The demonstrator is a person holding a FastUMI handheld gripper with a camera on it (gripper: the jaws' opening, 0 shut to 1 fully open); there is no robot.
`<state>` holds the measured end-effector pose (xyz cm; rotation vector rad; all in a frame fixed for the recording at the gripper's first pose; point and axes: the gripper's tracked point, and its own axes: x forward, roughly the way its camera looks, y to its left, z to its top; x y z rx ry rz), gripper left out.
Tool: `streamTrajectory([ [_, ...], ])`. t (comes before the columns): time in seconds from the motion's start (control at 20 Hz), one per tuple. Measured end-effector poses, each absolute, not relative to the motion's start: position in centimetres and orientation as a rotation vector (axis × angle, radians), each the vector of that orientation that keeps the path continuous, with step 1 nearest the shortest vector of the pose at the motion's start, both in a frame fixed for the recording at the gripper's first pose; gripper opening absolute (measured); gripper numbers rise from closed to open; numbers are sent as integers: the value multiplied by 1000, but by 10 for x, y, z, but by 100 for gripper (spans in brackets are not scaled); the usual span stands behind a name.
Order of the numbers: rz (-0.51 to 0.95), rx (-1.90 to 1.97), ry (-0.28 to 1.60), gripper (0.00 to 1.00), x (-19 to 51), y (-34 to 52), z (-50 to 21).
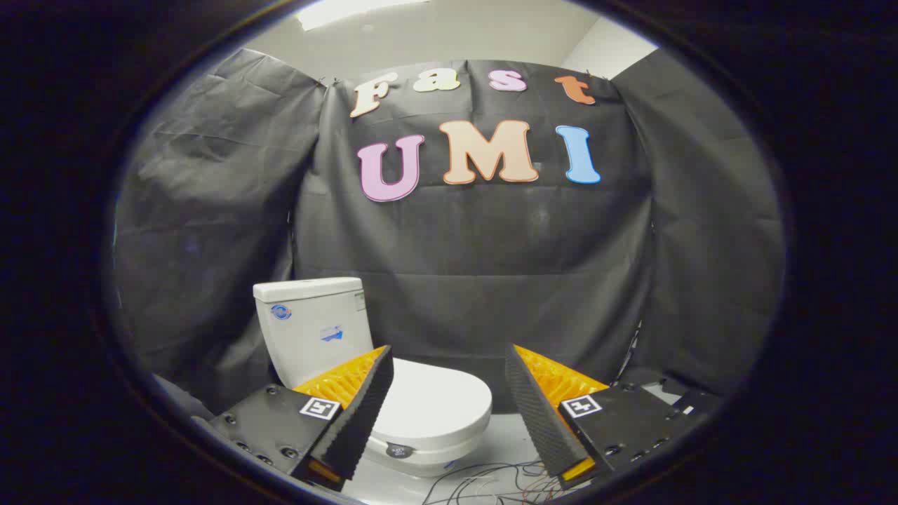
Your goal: Open the toilet lid.
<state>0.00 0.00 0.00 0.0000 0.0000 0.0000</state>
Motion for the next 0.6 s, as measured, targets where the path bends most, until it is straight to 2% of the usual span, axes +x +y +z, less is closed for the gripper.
streamTrajectory([
  [0.25, 33, -21, 47, 99, 25, 10, -12],
  [0.6, -43, 18, 5, 98, 26, -10, -4],
])
